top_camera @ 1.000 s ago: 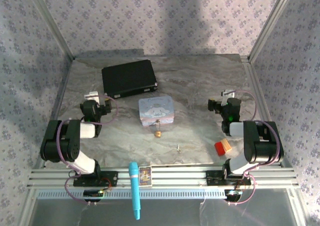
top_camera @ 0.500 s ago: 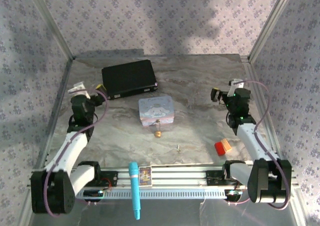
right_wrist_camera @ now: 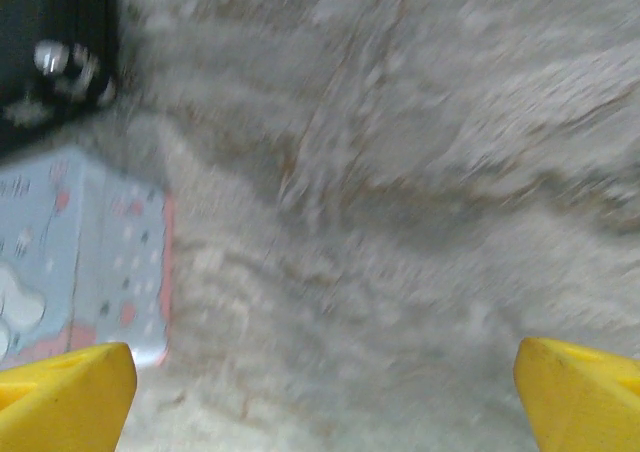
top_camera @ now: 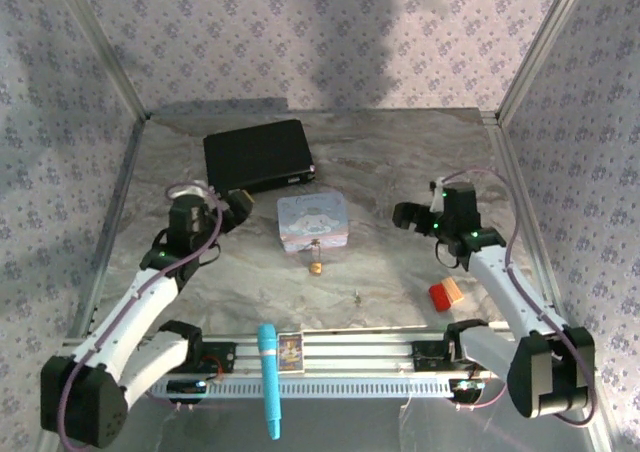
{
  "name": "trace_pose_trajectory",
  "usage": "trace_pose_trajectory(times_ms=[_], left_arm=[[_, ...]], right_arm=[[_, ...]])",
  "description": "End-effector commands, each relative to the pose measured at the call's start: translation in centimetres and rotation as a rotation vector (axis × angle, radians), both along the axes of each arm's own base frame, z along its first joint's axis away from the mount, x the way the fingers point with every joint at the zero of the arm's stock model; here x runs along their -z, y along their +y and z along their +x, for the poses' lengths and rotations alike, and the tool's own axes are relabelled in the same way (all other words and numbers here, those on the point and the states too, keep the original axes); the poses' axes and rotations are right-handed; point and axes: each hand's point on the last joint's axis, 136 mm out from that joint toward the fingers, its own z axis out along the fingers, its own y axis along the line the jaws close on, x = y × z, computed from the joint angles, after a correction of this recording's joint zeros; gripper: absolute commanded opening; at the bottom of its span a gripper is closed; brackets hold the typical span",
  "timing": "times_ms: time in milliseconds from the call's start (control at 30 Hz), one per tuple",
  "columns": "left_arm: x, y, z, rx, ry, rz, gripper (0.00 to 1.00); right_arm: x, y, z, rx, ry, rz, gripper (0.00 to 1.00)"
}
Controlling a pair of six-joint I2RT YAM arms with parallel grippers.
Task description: Unlock the padlock with the key
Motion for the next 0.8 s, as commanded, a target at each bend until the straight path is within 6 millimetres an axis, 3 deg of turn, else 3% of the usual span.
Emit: trace_pose_trajectory(times_ms=[0,133,233,400,567,767], left_arm=[[0.0,-2.9,-1.6,0.073,0.098,0.033,1.0],[0.4,-7.9,-3.7,0.206,0.127,0.054,1.0],[1.3,-9.3,-5.0,0.235,0.17,0.109,1.0],[3.1,-11.7,-6.6,0.272,0.218,0.098,0.98],[5.1,-13.7,-8.1,0.294,0.287,0.113,0.97],[6.5,-14.8,-8.8,0.301,0.327,0.118,0.95]], right_arm=[[0.6,1.4,-2.6,-0.015,0.093,-0.059,0.99],[2.0,4.4,-5.0,-0.086,0.138,-0.099,0.99],[3.1,6.5,-6.8,-0.12,0.162,-0.082,0.98],[5.0,8.4,-9.1,-0.13,0.187,-0.111,0.95],[6.6,9.4,-11.6,-0.139,0.209,-0.154,0.8],[8.6,10.6,-13.8,-0.154,0.231,-0.127,0.61]])
